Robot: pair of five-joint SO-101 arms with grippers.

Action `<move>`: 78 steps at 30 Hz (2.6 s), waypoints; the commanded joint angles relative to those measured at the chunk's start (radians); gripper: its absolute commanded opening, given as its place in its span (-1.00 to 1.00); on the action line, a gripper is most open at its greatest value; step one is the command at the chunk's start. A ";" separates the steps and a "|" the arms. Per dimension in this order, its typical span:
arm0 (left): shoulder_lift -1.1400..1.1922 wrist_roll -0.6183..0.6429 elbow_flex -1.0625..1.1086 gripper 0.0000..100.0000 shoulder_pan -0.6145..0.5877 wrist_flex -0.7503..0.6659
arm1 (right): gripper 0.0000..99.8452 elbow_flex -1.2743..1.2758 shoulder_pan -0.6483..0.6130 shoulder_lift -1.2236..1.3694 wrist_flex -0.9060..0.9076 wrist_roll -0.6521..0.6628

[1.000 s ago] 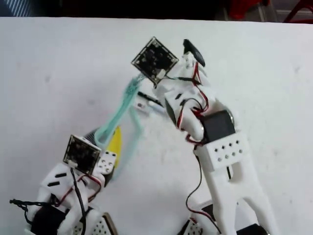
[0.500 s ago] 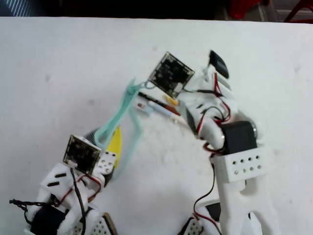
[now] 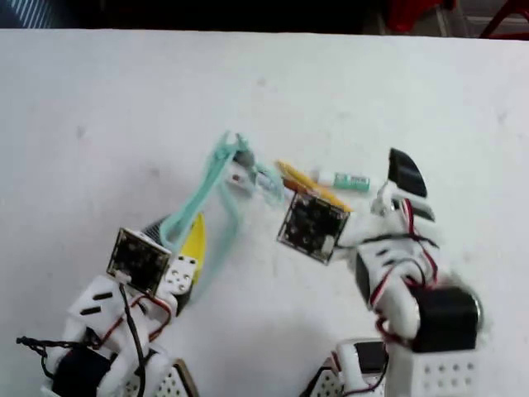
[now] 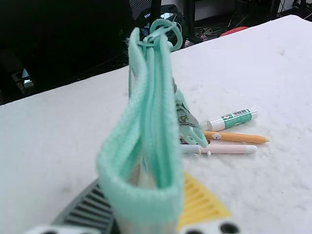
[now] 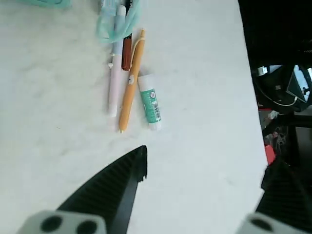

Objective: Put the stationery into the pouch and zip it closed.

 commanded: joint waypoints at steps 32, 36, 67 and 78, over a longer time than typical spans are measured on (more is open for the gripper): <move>0.008 -0.072 0.095 -0.95 -0.015 -0.041 | -0.62 -0.402 0.085 0.797 -0.016 -0.522; 0.008 -0.086 0.100 -0.95 -0.038 -0.051 | -0.97 -0.400 0.087 0.857 -0.042 -0.502; 0.008 0.141 0.101 -0.95 -0.367 -0.129 | -0.78 -0.242 -0.124 1.351 -0.473 -0.511; 0.008 0.141 0.101 -0.95 -0.367 -0.129 | -0.91 -0.239 -0.124 1.405 -0.516 -0.505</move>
